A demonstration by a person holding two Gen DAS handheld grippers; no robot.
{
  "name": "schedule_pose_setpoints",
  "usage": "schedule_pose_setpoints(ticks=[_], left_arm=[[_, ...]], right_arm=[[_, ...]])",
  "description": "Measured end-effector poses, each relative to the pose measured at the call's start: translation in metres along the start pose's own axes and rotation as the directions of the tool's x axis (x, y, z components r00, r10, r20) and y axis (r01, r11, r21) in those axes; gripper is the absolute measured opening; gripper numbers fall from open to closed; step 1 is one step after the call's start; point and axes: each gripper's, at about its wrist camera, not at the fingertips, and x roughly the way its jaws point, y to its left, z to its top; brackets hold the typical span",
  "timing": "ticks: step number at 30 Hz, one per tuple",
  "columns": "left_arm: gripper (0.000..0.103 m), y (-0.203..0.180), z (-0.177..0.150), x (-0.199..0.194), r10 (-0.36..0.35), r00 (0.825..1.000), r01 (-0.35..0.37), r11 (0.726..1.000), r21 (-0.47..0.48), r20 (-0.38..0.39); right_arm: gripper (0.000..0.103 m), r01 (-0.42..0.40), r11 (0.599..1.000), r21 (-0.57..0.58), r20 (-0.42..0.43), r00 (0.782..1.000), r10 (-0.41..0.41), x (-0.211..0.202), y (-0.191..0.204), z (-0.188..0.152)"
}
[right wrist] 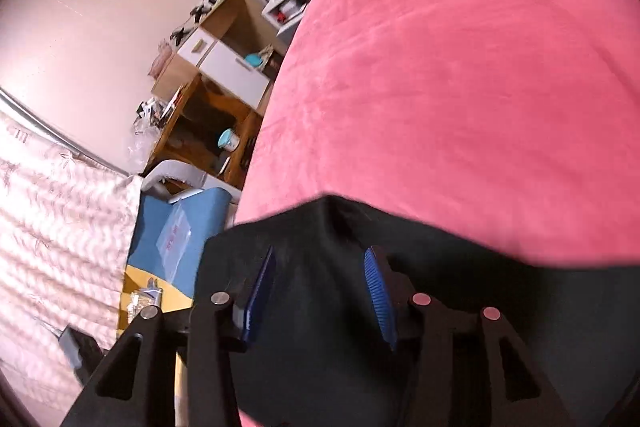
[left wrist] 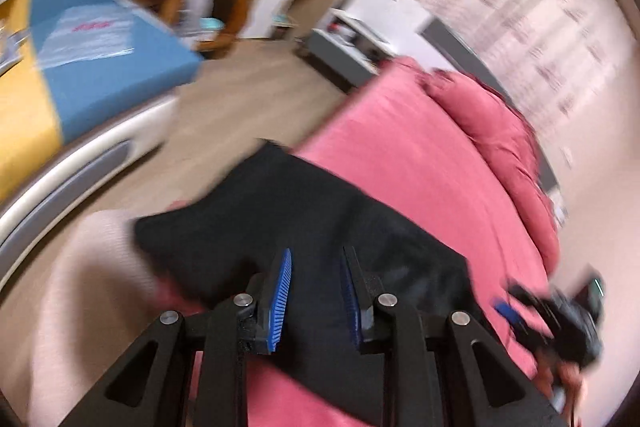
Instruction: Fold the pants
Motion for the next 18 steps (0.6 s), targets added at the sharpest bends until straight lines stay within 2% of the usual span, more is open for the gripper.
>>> schedule_pose_setpoints(ticks=[2,4,5,6,7,8,11,15,17,18], left_arm=[[0.025,-0.022,-0.003,0.017,-0.047,0.998,0.050,0.996,0.071,-0.045],[0.025,-0.043,-0.007,0.037,-0.094,0.989,0.109,0.984,0.139,-0.111],[0.025,-0.052,-0.010,0.048,-0.099,0.984,0.123,0.979,0.164,-0.145],[0.025,-0.059,-0.011,0.057,-0.110,0.979,0.141,0.974,0.180,-0.171],[0.025,-0.068,-0.013,0.071,-0.133,0.968,0.177,0.964,0.199,-0.213],[0.025,-0.072,-0.014,0.079,-0.132,0.963,0.182,0.961,0.207,-0.234],[0.025,-0.081,-0.011,0.103,-0.145,0.948,0.205,0.958,0.198,-0.283],[0.026,-0.094,-0.001,0.131,-0.156,0.944,0.222,0.953,0.208,-0.292],[0.026,-0.102,-0.004,0.148,-0.109,0.947,0.196,0.942,0.274,-0.302],[0.026,-0.103,-0.007,0.160,-0.075,0.944,0.180,0.933,0.312,-0.320]], right_arm=[[0.048,-0.033,0.999,0.009,-0.057,0.998,0.034,0.030,0.001,0.014],[0.047,-0.017,1.000,0.020,-0.119,0.993,0.020,0.056,-0.001,0.022],[0.042,0.000,1.000,0.019,-0.138,0.990,0.003,0.064,-0.003,0.024],[0.029,0.011,1.000,-0.001,-0.157,0.988,-0.011,0.072,-0.003,0.027],[0.021,0.022,0.999,-0.029,-0.165,0.986,-0.026,0.077,0.000,0.028],[0.010,0.061,0.994,-0.085,-0.162,0.984,-0.074,0.082,0.004,0.030],[0.007,0.099,0.980,-0.174,-0.120,0.985,-0.121,0.088,0.016,0.044],[0.006,0.141,0.973,-0.180,-0.088,0.983,-0.159,0.104,0.011,0.056],[0.006,0.162,0.970,-0.182,-0.100,0.978,-0.182,0.121,-0.002,0.052],[0.006,0.143,0.977,-0.157,-0.085,0.984,-0.158,0.123,-0.008,0.051]])
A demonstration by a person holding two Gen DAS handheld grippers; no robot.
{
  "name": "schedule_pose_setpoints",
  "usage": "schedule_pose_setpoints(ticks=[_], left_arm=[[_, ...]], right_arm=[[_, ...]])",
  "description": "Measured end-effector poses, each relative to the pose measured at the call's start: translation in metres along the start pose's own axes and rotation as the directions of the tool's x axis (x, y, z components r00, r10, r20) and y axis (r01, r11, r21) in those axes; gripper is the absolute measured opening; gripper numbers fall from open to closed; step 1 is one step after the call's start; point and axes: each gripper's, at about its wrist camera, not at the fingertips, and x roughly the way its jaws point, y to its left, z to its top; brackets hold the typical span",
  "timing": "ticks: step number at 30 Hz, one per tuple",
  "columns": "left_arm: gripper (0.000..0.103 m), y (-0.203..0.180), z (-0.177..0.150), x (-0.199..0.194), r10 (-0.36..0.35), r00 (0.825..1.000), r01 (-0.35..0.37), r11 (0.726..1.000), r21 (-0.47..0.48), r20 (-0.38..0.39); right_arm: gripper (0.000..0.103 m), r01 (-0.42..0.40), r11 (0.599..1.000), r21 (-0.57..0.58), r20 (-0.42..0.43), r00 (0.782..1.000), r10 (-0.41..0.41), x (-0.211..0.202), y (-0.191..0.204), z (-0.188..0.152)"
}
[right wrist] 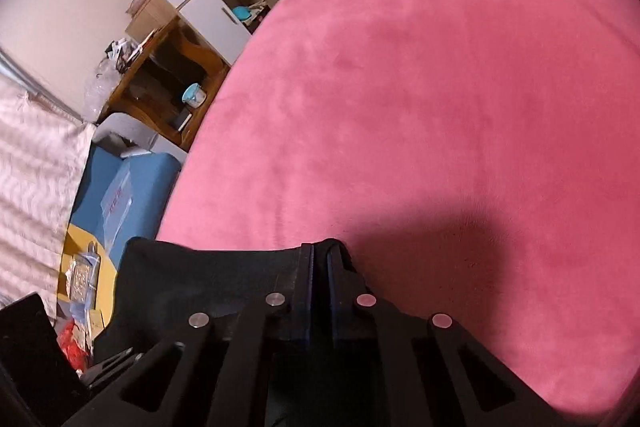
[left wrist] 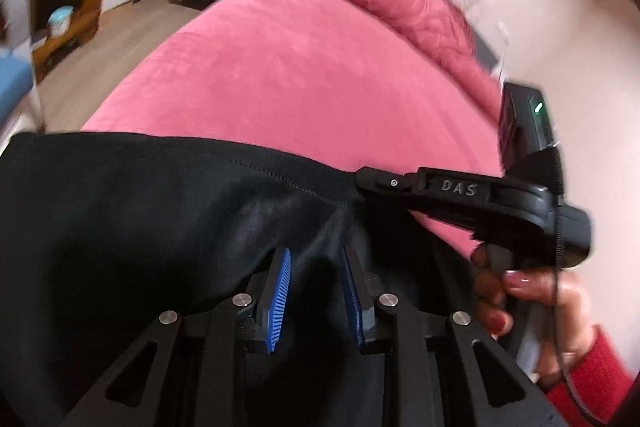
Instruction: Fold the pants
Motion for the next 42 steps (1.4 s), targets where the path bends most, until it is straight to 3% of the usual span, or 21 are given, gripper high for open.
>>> schedule_pose_setpoints(ticks=[2,5,7,9,12,16,20,24,26,28,33,36,38,42], left_arm=[[0.025,0.008,-0.005,0.005,-0.015,1.000,0.015,1.000,-0.009,0.007],[0.025,0.011,-0.007,-0.003,-0.027,1.000,0.027,0.999,-0.032,0.001],[0.026,0.009,-0.007,-0.011,-0.011,1.000,0.010,0.999,-0.053,-0.017],[0.026,0.005,-0.007,-0.021,-0.022,1.000,0.021,0.996,-0.085,-0.018],[0.026,-0.011,-0.008,-0.027,-0.051,0.999,0.051,0.997,-0.053,-0.008],[0.027,-0.054,-0.007,-0.006,-0.038,0.999,0.039,0.995,0.087,-0.022],[0.026,-0.072,-0.007,0.028,0.061,0.998,-0.056,0.982,0.179,-0.021],[0.026,-0.078,-0.007,0.036,0.102,0.994,-0.109,0.970,0.219,0.045],[0.027,-0.078,-0.011,0.035,0.104,0.993,-0.116,0.967,0.227,0.063],[0.027,-0.079,-0.014,0.032,0.097,0.993,-0.112,0.965,0.237,0.072],[0.027,-0.077,-0.018,0.020,0.066,0.996,-0.075,0.979,0.187,0.054],[0.027,-0.088,-0.030,0.016,0.028,0.999,-0.035,0.978,0.204,0.038],[0.027,-0.097,-0.039,0.018,0.033,0.999,-0.038,0.969,0.242,0.026],[0.027,-0.101,-0.050,0.025,0.064,0.997,-0.070,0.963,0.261,0.033]], right_arm=[[0.006,-0.055,0.996,0.066,0.030,0.998,0.053,-0.005,-0.007,-0.002],[0.018,-0.097,0.987,0.125,0.139,0.987,0.079,-0.041,-0.018,-0.013],[0.018,-0.073,0.994,0.076,0.245,0.968,0.052,-0.080,-0.016,-0.030],[0.018,0.036,0.999,-0.001,0.285,0.958,-0.034,-0.110,-0.010,-0.052],[0.018,0.129,0.990,-0.057,0.283,0.953,-0.108,-0.130,-0.011,-0.083],[0.018,0.191,0.981,-0.037,0.232,0.956,-0.177,-0.126,-0.034,-0.106],[0.008,0.208,0.978,0.028,0.245,0.947,-0.209,-0.116,-0.059,-0.107],[0.004,0.206,0.975,0.086,0.284,0.933,-0.222,-0.112,-0.077,-0.104],[0.004,0.130,0.981,0.144,0.304,0.938,-0.169,-0.119,-0.089,-0.106],[0.009,0.099,0.981,0.167,0.352,0.923,-0.153,-0.138,-0.092,-0.111],[0.013,0.170,0.969,0.182,0.406,0.884,-0.232,-0.203,-0.111,-0.147],[0.013,0.208,0.932,0.298,0.393,0.862,-0.319,-0.240,-0.148,-0.174],[0.013,0.235,0.884,0.405,0.381,0.835,-0.396,-0.268,-0.177,-0.197],[0.015,0.157,0.743,0.651,0.405,0.755,-0.515,-0.332,-0.238,-0.254]])
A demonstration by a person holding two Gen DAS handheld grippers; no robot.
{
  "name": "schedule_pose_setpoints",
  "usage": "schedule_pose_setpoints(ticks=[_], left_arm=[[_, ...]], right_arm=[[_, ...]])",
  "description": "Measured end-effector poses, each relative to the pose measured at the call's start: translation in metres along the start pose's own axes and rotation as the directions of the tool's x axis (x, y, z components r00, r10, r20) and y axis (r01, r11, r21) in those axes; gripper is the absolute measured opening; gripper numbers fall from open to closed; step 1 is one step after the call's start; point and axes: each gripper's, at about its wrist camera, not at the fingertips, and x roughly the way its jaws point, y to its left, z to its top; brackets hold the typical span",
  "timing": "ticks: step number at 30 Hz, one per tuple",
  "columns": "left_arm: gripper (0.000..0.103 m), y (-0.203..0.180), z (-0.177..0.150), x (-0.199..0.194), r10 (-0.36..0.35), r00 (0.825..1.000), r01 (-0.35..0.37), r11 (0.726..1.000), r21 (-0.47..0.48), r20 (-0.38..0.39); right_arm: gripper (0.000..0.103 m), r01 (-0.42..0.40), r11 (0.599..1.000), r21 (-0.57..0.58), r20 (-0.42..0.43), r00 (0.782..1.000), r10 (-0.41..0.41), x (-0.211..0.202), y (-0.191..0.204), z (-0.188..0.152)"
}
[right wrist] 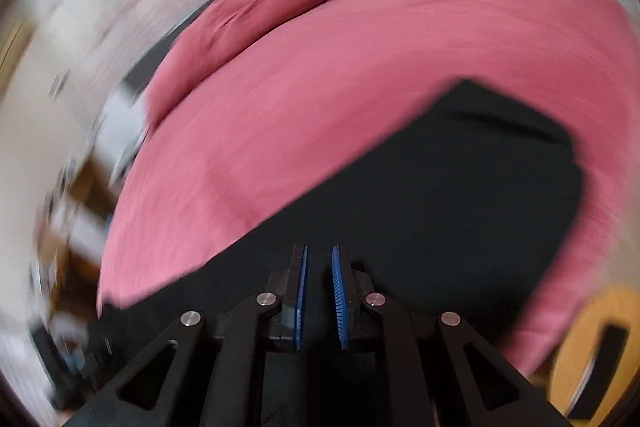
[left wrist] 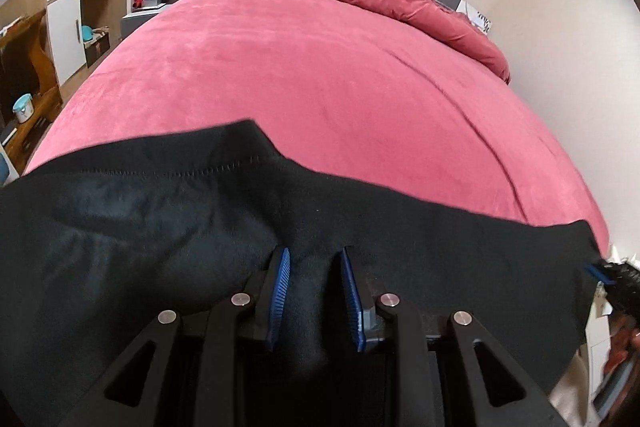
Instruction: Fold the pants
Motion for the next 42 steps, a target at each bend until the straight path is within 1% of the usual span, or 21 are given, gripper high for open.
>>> schedule_pose_setpoints(ticks=[1,3,4,6,9,11,12,13,14,15,16,20,23,25,27,29,32,34,37,39,42], left_arm=[[0.027,0.001,-0.002,0.001,0.000,1.000,0.000,1.000,-0.001,0.006],[0.027,0.003,-0.005,0.001,-0.007,1.000,0.007,1.000,-0.003,0.012],[0.027,0.003,-0.006,0.001,-0.009,1.000,0.009,1.000,0.002,0.012],[0.027,0.001,-0.004,0.003,-0.005,1.000,0.005,1.000,0.015,0.012],[0.027,-0.002,-0.004,0.002,0.013,1.000,-0.013,0.999,0.038,0.004],[0.027,-0.004,-0.004,0.001,0.020,1.000,-0.020,0.999,0.039,-0.005],[0.027,-0.003,-0.004,0.000,0.020,1.000,-0.020,0.999,0.031,-0.010],[0.027,-0.003,-0.004,0.000,0.018,1.000,-0.018,1.000,0.023,-0.013],[0.027,-0.002,-0.004,-0.001,0.016,1.000,-0.016,1.000,0.015,-0.015],[0.027,-0.002,-0.004,-0.001,0.014,1.000,-0.014,1.000,0.008,-0.017],[0.027,-0.001,-0.004,-0.001,0.013,1.000,-0.013,1.000,0.005,-0.018],[0.027,-0.001,-0.004,0.000,0.017,1.000,-0.017,1.000,0.007,-0.024],[0.027,-0.001,-0.004,0.001,0.022,1.000,-0.021,1.000,0.006,-0.022],[0.027,-0.002,-0.004,0.001,0.027,0.999,-0.026,1.000,0.017,-0.022],[0.027,-0.002,-0.004,0.001,0.024,0.999,-0.024,0.999,0.027,-0.027],[0.027,-0.003,-0.006,-0.001,0.022,0.999,-0.021,0.999,0.029,-0.027],[0.027,-0.006,-0.008,-0.003,0.034,0.999,-0.033,0.999,0.037,-0.023],[0.027,-0.008,-0.008,-0.004,0.047,0.998,-0.046,0.998,0.034,-0.029],[0.030,-0.012,-0.007,-0.006,0.067,0.996,-0.066,0.998,0.020,-0.055],[0.033,-0.015,-0.007,-0.007,0.076,0.994,-0.076,0.997,0.007,-0.080],[0.034,-0.021,-0.008,-0.010,0.090,0.990,-0.090,0.996,0.007,-0.108]], right_arm=[[0.018,0.020,0.998,0.064,0.029,0.999,-0.021,-0.011,-0.023,0.005],[0.042,0.059,0.987,0.149,0.062,0.996,-0.069,-0.024,-0.055,0.009],[0.044,0.075,0.977,0.199,0.081,0.992,-0.092,-0.030,-0.074,0.011],[0.044,0.069,0.959,0.274,0.095,0.991,-0.098,-0.032,-0.100,0.015],[0.044,-0.053,0.921,0.387,0.104,0.995,0.014,-0.020,-0.131,0.022],[0.043,-0.125,0.896,0.425,0.144,0.987,0.069,-0.012,-0.139,0.025],[0.039,-0.147,0.893,0.424,0.154,0.984,0.089,-0.009,-0.141,0.029],[0.035,-0.139,0.899,0.416,0.145,0.986,0.085,-0.003,-0.141,0.033],[0.021,-0.118,0.906,0.407,0.128,0.989,0.071,0.002,-0.140,0.035],[0.014,-0.092,0.913,0.397,0.106,0.993,0.054,0.007,-0.135,0.036],[0.013,-0.067,0.921,0.383,0.087,0.996,0.036,0.005,-0.131,0.038],[0.010,-0.020,0.943,0.334,0.133,0.991,-0.027,-0.016,-0.116,0.042],[0.011,0.031,0.937,0.348,0.074,0.995,-0.060,-0.013,-0.126,0.034],[0.011,0.022,0.937,0.348,0.068,0.996,-0.049,-0.010,-0.133,0.031],[0.023,0.002,0.939,0.343,0.103,0.994,-0.040,-0.014,-0.133,0.031],[0.031,0.016,0.941,0.338,0.138,0.988,-0.066,-0.022,-0.133,0.029],[0.051,0.026,0.934,0.356,0.144,0.986,-0.082,-0.028,-0.139,0.020],[0.052,0.031,0.925,0.379,0.131,0.988,-0.087,-0.034,-0.147,0.013],[0.052,0.008,0.919,0.395,0.126,0.990,-0.062,-0.032,-0.157,0.006],[0.061,-0.010,0.924,0.383,0.126,0.991,-0.042,-0.030,-0.158,0.006],[0.064,-0.041,0.944,0.328,0.129,0.992,-0.002,-0.023,-0.150,0.014]])
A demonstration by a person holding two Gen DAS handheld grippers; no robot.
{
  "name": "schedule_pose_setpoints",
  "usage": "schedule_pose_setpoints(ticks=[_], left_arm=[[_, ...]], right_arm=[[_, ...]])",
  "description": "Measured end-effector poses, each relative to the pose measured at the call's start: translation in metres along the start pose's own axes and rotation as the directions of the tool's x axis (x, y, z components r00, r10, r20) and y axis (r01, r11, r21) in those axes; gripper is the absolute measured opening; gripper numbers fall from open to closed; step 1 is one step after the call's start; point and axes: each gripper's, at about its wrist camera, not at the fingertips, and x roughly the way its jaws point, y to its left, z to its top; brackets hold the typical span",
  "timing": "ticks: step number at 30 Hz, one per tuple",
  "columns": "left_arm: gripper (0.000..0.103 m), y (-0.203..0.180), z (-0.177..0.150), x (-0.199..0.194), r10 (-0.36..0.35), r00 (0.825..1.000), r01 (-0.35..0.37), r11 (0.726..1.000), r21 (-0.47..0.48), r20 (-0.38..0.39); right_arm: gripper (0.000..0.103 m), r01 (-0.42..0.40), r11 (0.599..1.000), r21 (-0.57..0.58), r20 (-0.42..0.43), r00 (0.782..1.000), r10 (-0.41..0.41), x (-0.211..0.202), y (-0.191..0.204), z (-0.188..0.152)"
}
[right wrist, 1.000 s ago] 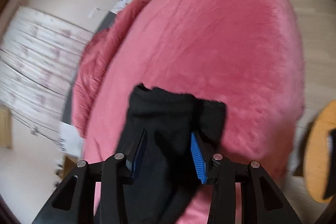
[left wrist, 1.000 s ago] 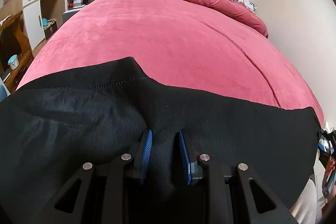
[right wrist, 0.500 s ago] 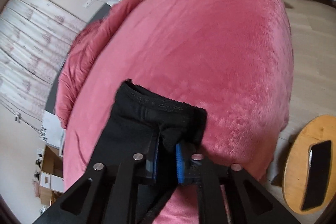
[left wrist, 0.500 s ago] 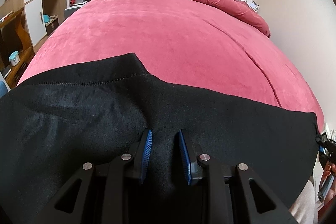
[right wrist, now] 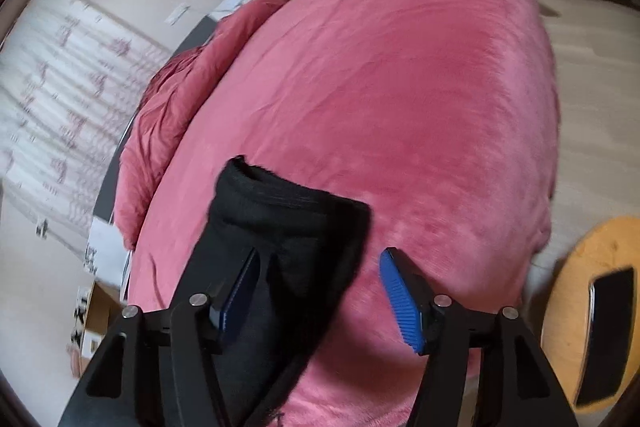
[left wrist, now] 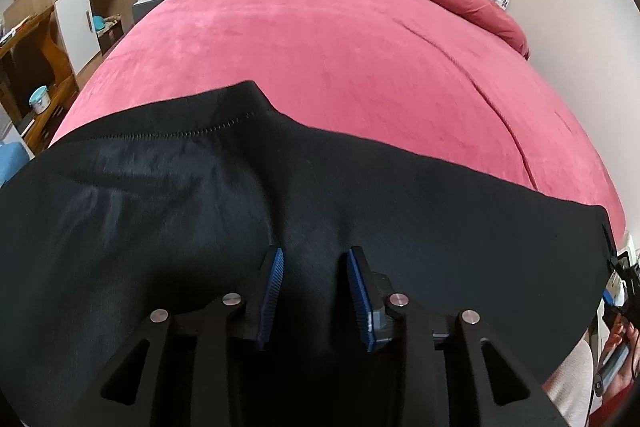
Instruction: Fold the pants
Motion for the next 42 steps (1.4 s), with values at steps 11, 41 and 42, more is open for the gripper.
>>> schedule_pose_setpoints(ticks=[11,41,42], left_arm=[[0.035,-0.005,-0.006,-0.002,0.019,0.999,-0.019,1.000,-0.005,-0.032],[0.035,-0.026,-0.018,-0.001,-0.068,0.994,0.068,0.998,-0.003,-0.086],[0.035,-0.026,-0.017,-0.001,-0.068,0.994,0.069,0.998,0.001,-0.085]], right_arm=[[0.064,-0.106,0.983,0.152,0.014,0.994,0.105,0.024,-0.011,0.008],[0.032,-0.136,0.974,0.180,-0.029,0.989,0.143,0.040,-0.009,0.005],[0.029,-0.130,0.975,0.180,-0.036,0.990,0.139,0.039,-0.008,0.006]])
